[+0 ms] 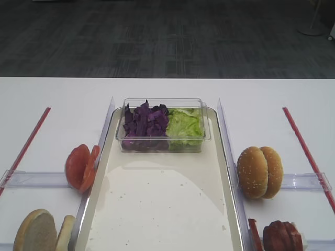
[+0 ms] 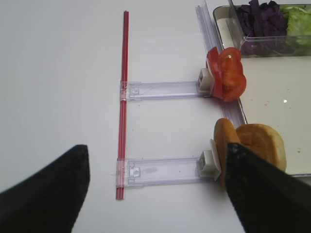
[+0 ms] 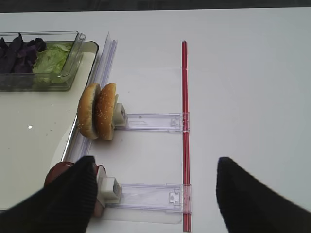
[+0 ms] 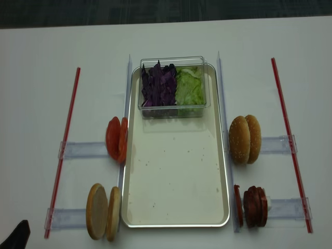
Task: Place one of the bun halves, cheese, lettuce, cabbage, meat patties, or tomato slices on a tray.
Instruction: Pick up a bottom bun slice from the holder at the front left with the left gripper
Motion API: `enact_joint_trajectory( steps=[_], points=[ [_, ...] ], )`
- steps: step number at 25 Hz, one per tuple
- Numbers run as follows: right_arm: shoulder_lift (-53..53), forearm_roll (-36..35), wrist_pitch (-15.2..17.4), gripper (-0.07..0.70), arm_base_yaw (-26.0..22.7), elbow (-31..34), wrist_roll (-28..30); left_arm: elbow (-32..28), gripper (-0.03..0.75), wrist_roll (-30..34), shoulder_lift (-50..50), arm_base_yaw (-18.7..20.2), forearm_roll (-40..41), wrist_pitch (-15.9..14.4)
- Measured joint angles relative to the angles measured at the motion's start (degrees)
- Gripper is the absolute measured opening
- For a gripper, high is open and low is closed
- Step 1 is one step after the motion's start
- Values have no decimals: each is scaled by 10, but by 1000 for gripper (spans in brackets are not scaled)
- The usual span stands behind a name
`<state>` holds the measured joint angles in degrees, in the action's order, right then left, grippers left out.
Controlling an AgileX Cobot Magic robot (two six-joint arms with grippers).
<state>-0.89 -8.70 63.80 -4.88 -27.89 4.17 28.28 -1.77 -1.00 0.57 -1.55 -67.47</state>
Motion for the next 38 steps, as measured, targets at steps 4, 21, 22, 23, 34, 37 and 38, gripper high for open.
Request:
enact_joint_trajectory(
  steps=[4,21,22,23,34,37,38],
  points=[
    [0,0,0,536,0,0,0,0,540,0,0,0,0,0],
    [0,0,0,536,0,0,-1,0,540,0,0,0,0,0],
    [0,0,0,536,0,0,-1,0,540,0,0,0,0,0],
    [0,0,0,536,0,0,-1,0,540,0,0,0,0,0],
    [0,0,0,536,0,0,-1,0,540,0,0,0,0,0],
    [0,0,0,536,0,0,-1,0,540,0,1,0,0,-3],
    [0,0,0,536,0,0,-1,0,540,0,9,0,0,-4]
  ],
)
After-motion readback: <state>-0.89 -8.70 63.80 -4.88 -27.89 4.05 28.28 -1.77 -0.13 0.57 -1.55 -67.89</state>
